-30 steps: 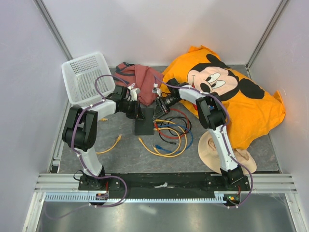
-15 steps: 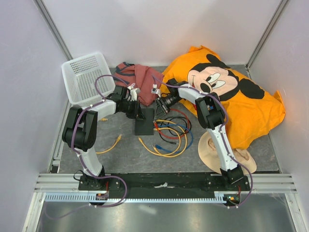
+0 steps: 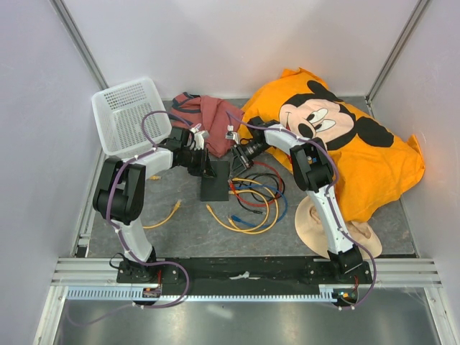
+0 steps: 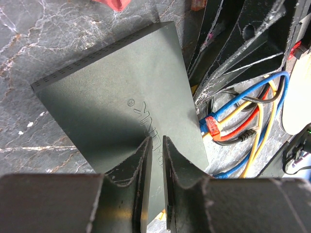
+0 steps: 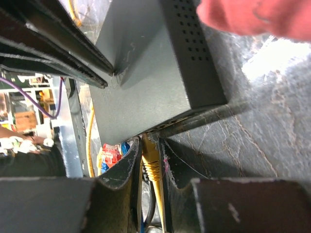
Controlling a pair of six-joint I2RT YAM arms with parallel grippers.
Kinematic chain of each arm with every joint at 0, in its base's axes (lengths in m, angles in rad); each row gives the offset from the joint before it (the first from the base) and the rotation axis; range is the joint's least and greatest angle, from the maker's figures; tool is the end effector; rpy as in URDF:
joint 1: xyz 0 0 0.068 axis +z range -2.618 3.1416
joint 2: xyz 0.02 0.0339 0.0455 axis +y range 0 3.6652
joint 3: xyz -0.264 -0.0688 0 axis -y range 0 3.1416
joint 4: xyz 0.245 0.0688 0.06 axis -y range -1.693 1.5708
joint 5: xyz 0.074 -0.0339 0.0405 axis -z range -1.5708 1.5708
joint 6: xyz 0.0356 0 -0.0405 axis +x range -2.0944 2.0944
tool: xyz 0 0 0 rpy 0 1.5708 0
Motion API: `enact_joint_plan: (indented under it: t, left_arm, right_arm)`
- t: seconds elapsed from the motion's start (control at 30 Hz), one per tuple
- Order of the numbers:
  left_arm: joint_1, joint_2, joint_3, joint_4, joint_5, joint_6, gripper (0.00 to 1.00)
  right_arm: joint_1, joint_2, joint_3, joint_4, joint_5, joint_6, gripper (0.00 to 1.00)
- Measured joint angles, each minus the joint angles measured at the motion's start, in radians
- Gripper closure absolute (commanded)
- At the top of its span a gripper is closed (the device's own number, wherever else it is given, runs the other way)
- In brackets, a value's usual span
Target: Pull the plug from the switch port
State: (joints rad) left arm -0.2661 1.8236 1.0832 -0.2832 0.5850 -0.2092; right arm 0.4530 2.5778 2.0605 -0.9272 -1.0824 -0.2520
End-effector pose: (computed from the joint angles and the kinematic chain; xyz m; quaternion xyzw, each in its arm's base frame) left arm 0.3434 -0.1140 0.1596 0.1041 0.9193 -0.3307 0.1861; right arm 0.4333 0.2459 0.0956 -0.3258 0.7916 0.5170 0.0022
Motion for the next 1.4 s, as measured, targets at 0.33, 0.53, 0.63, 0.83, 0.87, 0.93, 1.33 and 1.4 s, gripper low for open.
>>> enact_joint_plan:
  t: [0.33, 0.53, 0.63, 0.83, 0.87, 0.93, 1.33, 1.4]
  left_arm:
    - [-0.007, 0.018, 0.021, -0.003, -0.002, 0.001, 0.77]
    - [-0.012, 0.031, 0.034, -0.005, 0.003, 0.002, 0.76]
    - [-0.013, 0.035, 0.039, -0.008, 0.005, 0.005, 0.76]
    - [-0.014, 0.044, 0.048, -0.015, 0.016, 0.012, 0.76]
    - [-0.015, 0.044, 0.049, -0.015, 0.016, 0.014, 0.76]
    - [-0.016, 0.045, 0.049, -0.015, 0.017, 0.016, 0.76]
    - [-0.016, 0.046, 0.050, -0.016, 0.019, 0.026, 0.76]
    - [-0.017, 0.046, 0.050, -0.017, 0.019, 0.035, 0.76]
  right_arm:
    - [0.041, -0.034, 0.044, -0.058, 0.189, 0.041, 1.00]
    - [0.060, -0.039, 0.076, -0.107, 0.270, -0.019, 0.99]
    - [0.060, -0.040, 0.084, -0.116, 0.288, -0.030, 0.99]
    - [0.064, -0.040, 0.095, -0.131, 0.311, -0.038, 1.00]
    - [0.064, -0.040, 0.093, -0.130, 0.311, -0.039, 1.00]
    - [0.064, -0.042, 0.092, -0.130, 0.312, -0.041, 1.00]
    - [0.071, -0.046, 0.109, -0.159, 0.362, -0.068, 0.99]
    - [0.070, -0.053, 0.108, -0.177, 0.410, -0.083, 0.99]
